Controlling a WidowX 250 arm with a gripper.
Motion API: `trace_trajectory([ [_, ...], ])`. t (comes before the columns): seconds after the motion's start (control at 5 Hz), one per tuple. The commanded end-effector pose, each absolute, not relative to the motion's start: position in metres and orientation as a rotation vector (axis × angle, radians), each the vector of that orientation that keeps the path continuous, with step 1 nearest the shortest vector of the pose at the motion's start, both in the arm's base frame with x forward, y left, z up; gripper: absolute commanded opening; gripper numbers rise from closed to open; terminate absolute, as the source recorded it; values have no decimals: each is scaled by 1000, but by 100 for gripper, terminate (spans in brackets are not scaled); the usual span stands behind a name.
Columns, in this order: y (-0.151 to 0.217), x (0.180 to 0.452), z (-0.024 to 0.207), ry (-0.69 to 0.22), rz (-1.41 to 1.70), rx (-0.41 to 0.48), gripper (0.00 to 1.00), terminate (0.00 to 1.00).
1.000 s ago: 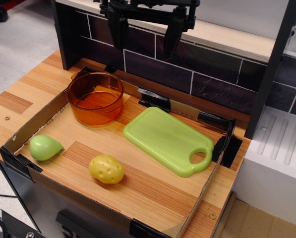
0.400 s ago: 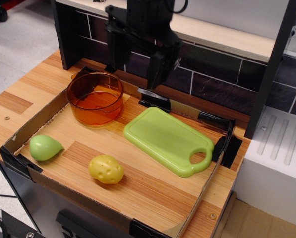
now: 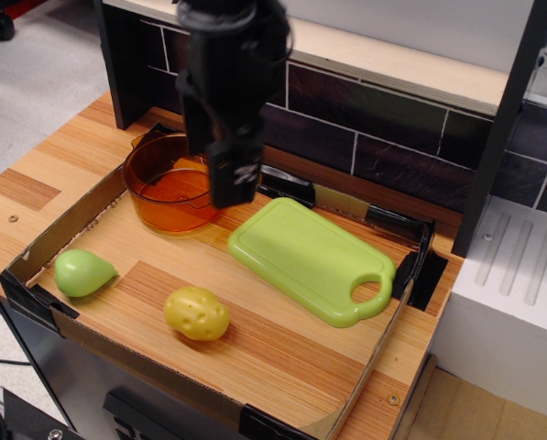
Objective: Put potato in pot
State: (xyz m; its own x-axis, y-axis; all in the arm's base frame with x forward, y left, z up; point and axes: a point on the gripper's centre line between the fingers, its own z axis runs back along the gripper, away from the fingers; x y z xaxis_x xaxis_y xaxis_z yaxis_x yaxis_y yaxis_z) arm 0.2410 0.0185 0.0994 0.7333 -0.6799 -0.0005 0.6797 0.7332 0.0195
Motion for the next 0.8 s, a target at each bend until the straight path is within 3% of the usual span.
trace_trajectory([
  [0.0, 38, 230, 86, 86, -1152, -103, 100, 0],
  [0.4, 40, 213, 49, 117, -1245, -132, 100, 0],
  [0.6, 34, 208, 39, 106, -1264, -106, 100, 0],
])
